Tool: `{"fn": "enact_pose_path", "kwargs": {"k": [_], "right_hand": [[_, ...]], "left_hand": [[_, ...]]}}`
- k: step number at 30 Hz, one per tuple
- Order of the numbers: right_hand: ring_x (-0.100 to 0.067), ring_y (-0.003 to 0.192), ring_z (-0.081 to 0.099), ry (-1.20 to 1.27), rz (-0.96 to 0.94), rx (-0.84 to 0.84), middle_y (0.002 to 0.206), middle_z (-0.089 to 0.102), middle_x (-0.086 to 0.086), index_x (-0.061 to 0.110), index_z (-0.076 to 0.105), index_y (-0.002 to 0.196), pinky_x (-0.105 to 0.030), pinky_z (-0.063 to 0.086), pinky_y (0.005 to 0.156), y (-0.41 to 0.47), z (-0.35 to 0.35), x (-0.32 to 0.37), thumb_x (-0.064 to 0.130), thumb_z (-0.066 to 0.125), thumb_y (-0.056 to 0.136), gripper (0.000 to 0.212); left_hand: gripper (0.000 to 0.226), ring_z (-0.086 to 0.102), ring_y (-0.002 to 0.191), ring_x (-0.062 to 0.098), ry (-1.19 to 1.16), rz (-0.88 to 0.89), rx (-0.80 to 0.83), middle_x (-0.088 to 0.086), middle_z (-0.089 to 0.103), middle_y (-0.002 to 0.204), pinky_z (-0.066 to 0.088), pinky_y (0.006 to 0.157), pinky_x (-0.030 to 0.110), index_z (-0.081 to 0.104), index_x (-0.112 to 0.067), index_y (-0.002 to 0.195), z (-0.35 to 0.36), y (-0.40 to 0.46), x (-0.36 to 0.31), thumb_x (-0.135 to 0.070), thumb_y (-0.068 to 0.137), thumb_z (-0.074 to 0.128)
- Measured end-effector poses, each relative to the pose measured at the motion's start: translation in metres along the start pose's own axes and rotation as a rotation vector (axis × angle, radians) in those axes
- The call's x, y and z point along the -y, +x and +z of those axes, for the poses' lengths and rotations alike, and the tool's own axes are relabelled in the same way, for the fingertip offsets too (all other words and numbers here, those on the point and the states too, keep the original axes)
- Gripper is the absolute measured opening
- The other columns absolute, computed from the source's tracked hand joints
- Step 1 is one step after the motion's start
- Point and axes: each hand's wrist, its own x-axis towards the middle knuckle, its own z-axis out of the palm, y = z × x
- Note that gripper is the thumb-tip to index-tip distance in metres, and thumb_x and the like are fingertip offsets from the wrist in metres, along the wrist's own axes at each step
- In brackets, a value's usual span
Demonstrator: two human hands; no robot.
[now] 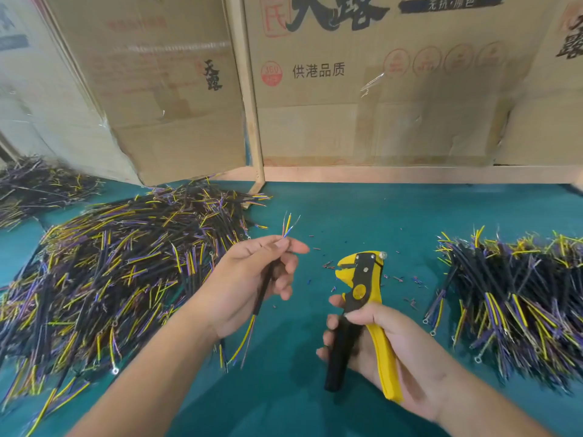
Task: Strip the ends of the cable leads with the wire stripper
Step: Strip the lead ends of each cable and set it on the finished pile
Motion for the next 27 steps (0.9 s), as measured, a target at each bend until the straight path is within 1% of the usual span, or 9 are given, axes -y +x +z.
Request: {"fn": "enact_pose_path", "kwargs": {"k": [3,5,8,11,14,20,24,26,27], "right_hand": [[-0.041,0.086,0.068,0.000,-0.008,-0.019,0.099,0.067,-0.027,0.001,0.062,0.126,-0.059,0.056,0.086,0.002,-0.001,-0.001,0.006,0.062,0.072,0.054],[-0.045,0.097,0.069,0.008,-0.012,-0.033,0.110,0.069,-0.029,0.011,0.067,0.126,-0.062,0.055,0.087,0.004,-0.001,-0.002,0.015,0.064,0.083,0.044],[-0.048,0.106,0.067,0.019,0.008,-0.044,0.117,0.068,-0.030,0.024,0.067,0.126,-0.062,0.053,0.090,0.007,-0.001,-0.006,0.030,0.068,0.082,0.045],[-0.046,0.096,0.070,-0.009,0.074,-0.054,0.107,0.071,-0.027,0.011,0.061,0.124,-0.063,0.053,0.090,0.006,0.000,-0.008,0.036,0.067,0.083,0.048],[-0.042,0.082,0.070,-0.009,0.146,-0.112,0.089,0.068,-0.026,0.005,0.054,0.104,-0.057,0.057,0.078,0.006,0.000,-0.007,0.046,0.054,0.095,0.042],[-0.042,0.079,0.069,0.028,0.179,-0.104,0.089,0.065,-0.027,0.000,0.056,0.095,-0.053,0.058,0.074,0.007,0.000,-0.005,0.043,0.044,0.099,0.045],[-0.043,0.079,0.068,0.020,0.192,-0.138,0.086,0.065,-0.026,0.006,0.047,0.103,-0.056,0.057,0.078,0.011,0.001,-0.007,0.043,0.042,0.101,0.037],[-0.044,0.082,0.069,0.040,0.185,-0.149,0.088,0.067,-0.028,0.001,0.049,0.106,-0.058,0.057,0.079,0.011,0.002,-0.005,0.043,0.041,0.103,0.042],[-0.046,0.089,0.069,0.031,0.207,-0.136,0.097,0.069,-0.031,-0.004,0.052,0.113,-0.060,0.057,0.082,0.012,0.000,-0.005,0.041,0.039,0.104,0.048]], "left_hand": [[0.028,0.047,0.052,0.017,0.063,0.008,-0.002,0.008,0.060,0.070,0.047,0.052,0.025,0.075,-0.009,0.094,-0.001,0.000,0.001,-0.030,0.094,0.056],[0.030,0.048,0.057,0.016,0.257,0.038,-0.005,0.006,0.062,0.070,0.044,0.055,0.022,0.076,-0.013,0.086,-0.004,0.000,0.003,-0.033,0.094,0.055],[0.034,0.040,0.054,0.010,0.513,0.049,0.017,0.001,0.057,0.063,0.032,0.050,0.017,0.078,-0.015,0.082,-0.008,-0.002,0.003,-0.037,0.094,0.056],[0.036,0.032,0.041,0.013,0.405,0.010,0.000,0.006,0.055,0.054,0.025,0.041,0.018,0.075,-0.014,0.082,-0.006,-0.001,0.004,-0.042,0.096,0.057],[0.037,0.034,0.035,0.013,0.315,-0.030,-0.009,0.006,0.054,0.048,0.027,0.036,0.017,0.075,-0.019,0.082,0.012,0.002,0.005,-0.047,0.094,0.054],[0.032,0.035,0.037,0.011,0.427,-0.133,0.060,-0.001,0.051,0.050,0.031,0.039,0.016,0.072,-0.008,0.090,0.071,0.045,-0.011,-0.034,0.101,0.056],[0.031,0.035,0.037,0.008,0.441,-0.200,0.012,-0.003,0.052,0.049,0.033,0.038,0.016,0.071,-0.003,0.093,0.121,0.091,-0.010,-0.031,0.099,0.060],[0.033,0.038,0.036,0.007,0.413,-0.247,0.007,0.001,0.054,0.053,0.037,0.037,0.016,0.067,0.000,0.089,0.150,0.112,-0.002,-0.030,0.099,0.060],[0.032,0.041,0.035,0.006,0.395,-0.274,0.014,0.004,0.055,0.055,0.039,0.036,0.016,0.064,-0.001,0.084,0.165,0.122,0.001,-0.029,0.100,0.060]]}}
